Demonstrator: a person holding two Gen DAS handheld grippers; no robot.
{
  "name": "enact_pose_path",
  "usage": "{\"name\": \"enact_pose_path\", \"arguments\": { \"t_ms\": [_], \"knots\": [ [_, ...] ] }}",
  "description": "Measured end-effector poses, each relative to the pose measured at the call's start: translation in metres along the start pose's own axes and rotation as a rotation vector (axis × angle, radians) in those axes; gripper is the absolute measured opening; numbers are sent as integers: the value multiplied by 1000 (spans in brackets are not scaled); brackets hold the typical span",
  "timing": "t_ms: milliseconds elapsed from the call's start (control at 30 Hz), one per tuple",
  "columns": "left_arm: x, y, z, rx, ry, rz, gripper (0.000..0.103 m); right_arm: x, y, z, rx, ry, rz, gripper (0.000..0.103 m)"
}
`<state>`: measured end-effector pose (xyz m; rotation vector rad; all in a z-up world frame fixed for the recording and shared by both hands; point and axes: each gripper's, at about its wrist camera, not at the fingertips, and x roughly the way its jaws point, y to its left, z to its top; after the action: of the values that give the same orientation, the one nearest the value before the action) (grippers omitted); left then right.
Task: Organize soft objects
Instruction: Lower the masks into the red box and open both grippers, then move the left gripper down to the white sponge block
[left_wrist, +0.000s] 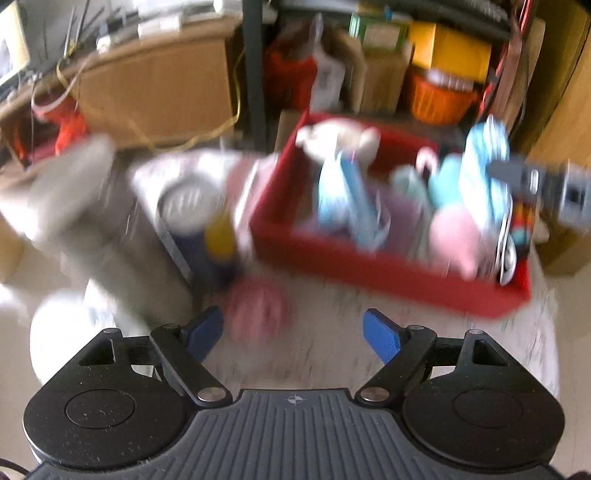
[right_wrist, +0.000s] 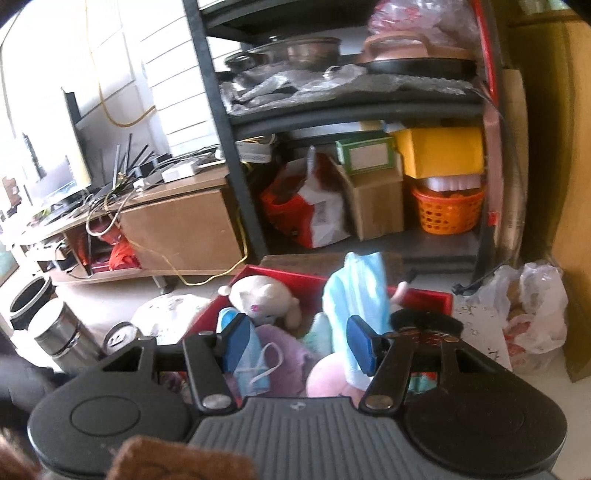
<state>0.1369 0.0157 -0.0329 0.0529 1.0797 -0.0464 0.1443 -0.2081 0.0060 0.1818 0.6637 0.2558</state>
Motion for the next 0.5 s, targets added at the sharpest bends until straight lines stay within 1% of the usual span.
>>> {"name": "enact_pose_path", "arguments": {
  "t_ms": [133, 233, 300, 400, 500],
  "knots": [
    [1, 0, -22, 9, 52, -9, 81, -5, 14, -5, -12, 15, 43, 29],
    [9, -1, -32, 12, 97, 10, 81, -5, 27, -14, -32, 55, 80, 29],
    [10, 2, -35, 5, 107, 17, 81, -2, 33, -22, -34, 88, 98, 29],
    [10, 8, -36, -17, 120, -4, 81, 0, 36, -33, -16, 137, 121, 29],
    [12, 11, -39, -21, 125, -8, 81, -1, 33, -38, 7, 161, 112, 29]
  ]
}}
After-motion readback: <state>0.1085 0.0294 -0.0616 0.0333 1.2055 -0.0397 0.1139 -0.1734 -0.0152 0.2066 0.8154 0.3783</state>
